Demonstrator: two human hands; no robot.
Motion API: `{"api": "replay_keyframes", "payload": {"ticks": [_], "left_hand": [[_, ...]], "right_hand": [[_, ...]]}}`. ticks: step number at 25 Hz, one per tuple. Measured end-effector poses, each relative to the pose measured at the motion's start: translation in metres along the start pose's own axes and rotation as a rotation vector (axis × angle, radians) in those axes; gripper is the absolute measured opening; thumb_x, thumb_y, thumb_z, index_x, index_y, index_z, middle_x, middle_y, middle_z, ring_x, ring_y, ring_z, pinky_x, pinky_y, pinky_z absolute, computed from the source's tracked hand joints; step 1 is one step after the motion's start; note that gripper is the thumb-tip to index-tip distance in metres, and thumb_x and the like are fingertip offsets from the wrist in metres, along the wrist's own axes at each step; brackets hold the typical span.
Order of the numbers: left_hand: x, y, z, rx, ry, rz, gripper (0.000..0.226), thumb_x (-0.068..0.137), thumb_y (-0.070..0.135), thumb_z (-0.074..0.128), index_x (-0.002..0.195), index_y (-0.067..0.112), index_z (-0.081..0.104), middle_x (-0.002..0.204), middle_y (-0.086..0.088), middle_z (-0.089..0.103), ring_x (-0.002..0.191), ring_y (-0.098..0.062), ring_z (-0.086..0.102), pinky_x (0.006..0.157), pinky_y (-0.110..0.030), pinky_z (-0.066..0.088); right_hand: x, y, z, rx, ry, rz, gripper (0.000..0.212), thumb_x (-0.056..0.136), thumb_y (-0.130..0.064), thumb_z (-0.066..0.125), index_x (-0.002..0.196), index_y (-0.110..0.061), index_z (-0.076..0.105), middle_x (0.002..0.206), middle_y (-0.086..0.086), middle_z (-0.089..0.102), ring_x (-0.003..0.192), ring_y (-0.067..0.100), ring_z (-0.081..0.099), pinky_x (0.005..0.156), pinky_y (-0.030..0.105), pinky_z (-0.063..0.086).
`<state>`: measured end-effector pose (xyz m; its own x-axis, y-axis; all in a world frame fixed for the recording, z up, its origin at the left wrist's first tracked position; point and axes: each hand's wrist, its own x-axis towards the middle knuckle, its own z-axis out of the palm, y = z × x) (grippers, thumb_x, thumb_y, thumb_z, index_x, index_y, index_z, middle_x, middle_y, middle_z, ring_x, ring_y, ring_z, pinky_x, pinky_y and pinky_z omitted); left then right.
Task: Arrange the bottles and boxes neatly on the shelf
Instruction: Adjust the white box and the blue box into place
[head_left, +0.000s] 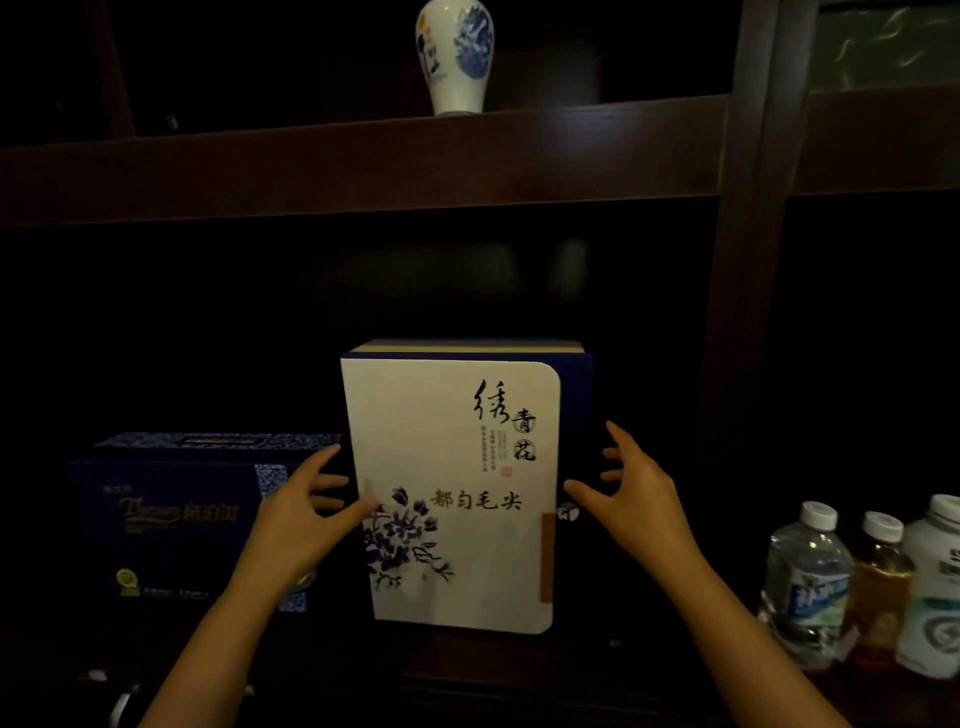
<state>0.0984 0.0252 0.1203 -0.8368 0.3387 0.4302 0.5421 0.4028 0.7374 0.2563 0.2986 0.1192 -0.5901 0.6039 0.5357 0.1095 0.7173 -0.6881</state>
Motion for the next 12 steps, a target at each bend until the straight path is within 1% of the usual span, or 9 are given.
{"api": "replay_keyframes", "payload": {"ticks": [2,4,6,8,10,12], "left_hand": [[0.019,-0.006,-0.006,-0.019,0.052,0.022,0.077,0.073,0.033,0.073,0.139,0.027,0.033,0.129,-0.007,0.057,0.104,-0.022,0.058,0.091,-0.043,0.048],[0.044,-0.004,-0.009,-0.073,0.06,0.053,0.075,0.074,0.03,0.073,0.138,0.023,0.035,0.132,-0.01,0.054,0.11,-0.024,0.056,0.093,-0.041,0.047],[0.068,0.002,-0.011,-0.132,0.031,0.081,0.071,0.074,0.027,0.073,0.136,0.021,0.038,0.13,-0.013,0.054,0.108,-0.021,0.055,0.09,-0.035,0.046],[0.09,0.004,-0.012,-0.132,0.002,0.112,0.068,0.075,0.026,0.072,0.135,0.02,0.04,0.128,-0.015,0.055,0.101,-0.017,0.052,0.086,-0.031,0.043],[0.104,0.006,-0.01,-0.113,-0.016,0.139,0.061,0.078,0.025,0.07,0.132,0.02,0.043,0.125,-0.015,0.056,0.098,-0.015,0.05,0.084,-0.03,0.041],[0.108,0.008,-0.007,-0.163,-0.002,0.155,0.053,0.08,0.02,0.068,0.129,0.018,0.048,0.118,-0.014,0.059,0.095,-0.017,0.051,0.082,-0.029,0.041]], "right_hand": [[0.007,-0.004,0.011,-0.031,0.047,0.002,0.09,0.071,-0.031,0.075,0.142,-0.021,0.021,0.136,0.012,0.046,0.11,0.023,0.055,0.081,0.028,0.044],[0.015,-0.009,0.018,-0.019,0.096,0.017,0.086,0.072,-0.031,0.075,0.141,-0.022,0.024,0.136,0.013,0.046,0.111,0.026,0.054,0.083,0.032,0.045],[0.025,-0.013,0.023,0.037,0.148,0.058,0.079,0.074,-0.029,0.073,0.139,-0.022,0.028,0.135,0.013,0.048,0.113,0.029,0.054,0.085,0.035,0.045],[0.034,-0.017,0.029,0.065,0.202,0.105,0.071,0.076,-0.03,0.071,0.136,-0.021,0.033,0.134,0.014,0.05,0.116,0.03,0.053,0.09,0.04,0.046],[0.041,-0.02,0.032,0.071,0.266,0.138,0.061,0.079,-0.031,0.067,0.132,-0.019,0.039,0.13,0.015,0.053,0.112,0.03,0.055,0.088,0.041,0.047],[0.045,-0.021,0.036,0.063,0.332,0.151,0.053,0.081,-0.029,0.065,0.128,-0.016,0.045,0.124,0.017,0.057,0.109,0.031,0.056,0.083,0.038,0.047]]}}
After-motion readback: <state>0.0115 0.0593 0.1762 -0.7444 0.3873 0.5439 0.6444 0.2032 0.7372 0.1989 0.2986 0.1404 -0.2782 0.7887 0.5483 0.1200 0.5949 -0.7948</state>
